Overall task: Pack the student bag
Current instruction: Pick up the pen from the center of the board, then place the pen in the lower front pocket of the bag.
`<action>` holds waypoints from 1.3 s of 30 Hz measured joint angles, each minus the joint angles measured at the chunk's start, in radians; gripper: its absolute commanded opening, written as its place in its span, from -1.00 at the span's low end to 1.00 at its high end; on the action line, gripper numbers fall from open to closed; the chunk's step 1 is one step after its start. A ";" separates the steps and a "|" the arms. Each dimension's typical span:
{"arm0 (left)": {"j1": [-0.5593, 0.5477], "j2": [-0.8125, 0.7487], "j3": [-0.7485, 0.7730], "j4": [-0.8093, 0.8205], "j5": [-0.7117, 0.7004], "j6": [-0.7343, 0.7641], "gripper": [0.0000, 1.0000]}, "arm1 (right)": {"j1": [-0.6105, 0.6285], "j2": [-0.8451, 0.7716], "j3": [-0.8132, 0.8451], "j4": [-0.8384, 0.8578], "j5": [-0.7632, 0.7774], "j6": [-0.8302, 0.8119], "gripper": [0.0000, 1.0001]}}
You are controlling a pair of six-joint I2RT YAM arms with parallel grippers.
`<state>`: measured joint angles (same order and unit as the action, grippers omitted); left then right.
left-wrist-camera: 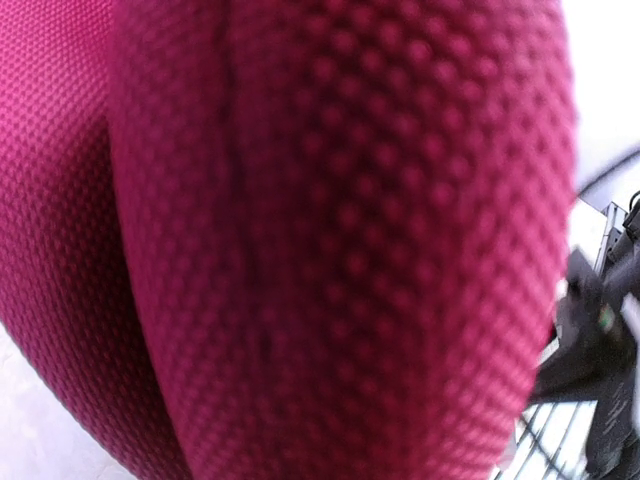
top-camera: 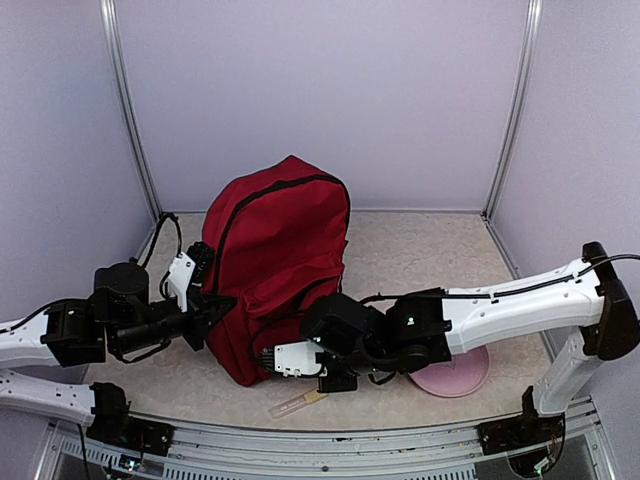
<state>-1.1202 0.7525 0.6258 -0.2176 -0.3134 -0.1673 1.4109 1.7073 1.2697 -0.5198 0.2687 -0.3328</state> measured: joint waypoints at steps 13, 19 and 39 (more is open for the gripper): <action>-0.001 0.000 0.000 0.000 0.025 0.027 -1.00 | -0.229 0.000 0.048 0.330 -0.045 -0.430 -1.00; -0.010 0.005 0.003 0.000 0.038 0.046 -1.00 | -0.264 0.004 0.097 0.354 -0.078 -0.567 -1.00; -0.026 0.015 0.005 0.000 0.045 0.064 -1.00 | -0.275 0.093 0.134 0.217 -0.055 -0.697 -0.07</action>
<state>-1.1461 0.7673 0.6312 -0.2173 -0.2684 -0.1032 1.1355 1.8008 1.4040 -0.3023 0.2142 -1.0302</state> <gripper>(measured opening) 0.028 0.432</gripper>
